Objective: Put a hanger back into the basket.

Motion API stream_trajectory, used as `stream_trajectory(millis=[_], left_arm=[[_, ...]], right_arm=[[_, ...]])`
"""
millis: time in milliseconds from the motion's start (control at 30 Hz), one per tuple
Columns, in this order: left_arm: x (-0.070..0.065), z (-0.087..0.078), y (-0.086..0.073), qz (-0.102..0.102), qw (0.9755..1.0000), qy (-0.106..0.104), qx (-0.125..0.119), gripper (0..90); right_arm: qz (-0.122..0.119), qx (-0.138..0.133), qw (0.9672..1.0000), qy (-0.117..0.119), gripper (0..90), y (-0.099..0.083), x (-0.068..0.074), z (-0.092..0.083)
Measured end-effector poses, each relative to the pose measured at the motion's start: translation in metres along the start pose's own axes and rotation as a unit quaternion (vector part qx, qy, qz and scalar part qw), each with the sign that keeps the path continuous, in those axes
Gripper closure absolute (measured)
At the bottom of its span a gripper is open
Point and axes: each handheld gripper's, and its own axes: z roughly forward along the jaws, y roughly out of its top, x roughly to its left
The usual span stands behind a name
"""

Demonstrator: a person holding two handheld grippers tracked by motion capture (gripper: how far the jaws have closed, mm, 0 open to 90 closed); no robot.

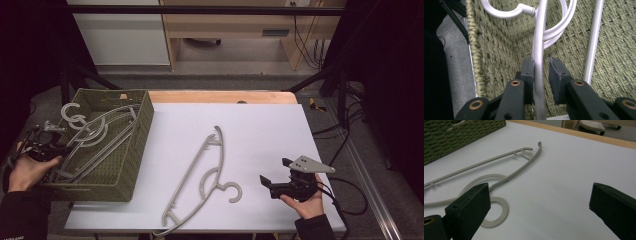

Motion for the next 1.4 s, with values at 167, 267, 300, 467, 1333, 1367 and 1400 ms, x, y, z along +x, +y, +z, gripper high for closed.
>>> stream_trajectory(millis=[167,267,300,467,1333,1367,1400], left_arm=[[0.001,-0.01,-0.003,-0.011,0.9993,-0.015,-0.031,71.4],[-0.002,-0.02,-0.004,-0.019,0.9976,-0.025,-0.061,68.2],[-0.004,-0.024,-0.004,-0.025,0.996,-0.036,-0.078,66.8],[-0.023,-0.041,-0.007,-0.031,0.9845,-0.064,-0.16,55.2],[-0.174,-0.069,-0.004,0.04,0.9304,-0.213,-0.295,16.2],[-0.178,-0.069,-0.004,0.045,0.9292,-0.217,-0.296,17.5],[-0.182,-0.068,-0.004,0.051,0.9284,-0.221,-0.294,19.5]], right_arm=[[0.001,-0.003,1.0,-0.001,3.7,0.001,0.0,-0.001],[0.001,-0.006,1.0,-0.001,3.8,0.001,0.0,-0.002],[0.0,-0.007,1.0,0.0,3.8,0.002,0.001,-0.002],[0.0,-0.01,0.9999,0.002,3.8,0.003,0.002,-0.002],[-0.004,-0.009,0.9999,0.007,3.5,0.003,0.008,0.0],[-0.005,-0.009,0.9999,0.007,3.5,0.003,0.009,0.001],[-0.006,-0.009,0.9999,0.008,3.6,0.003,0.009,0.001]])
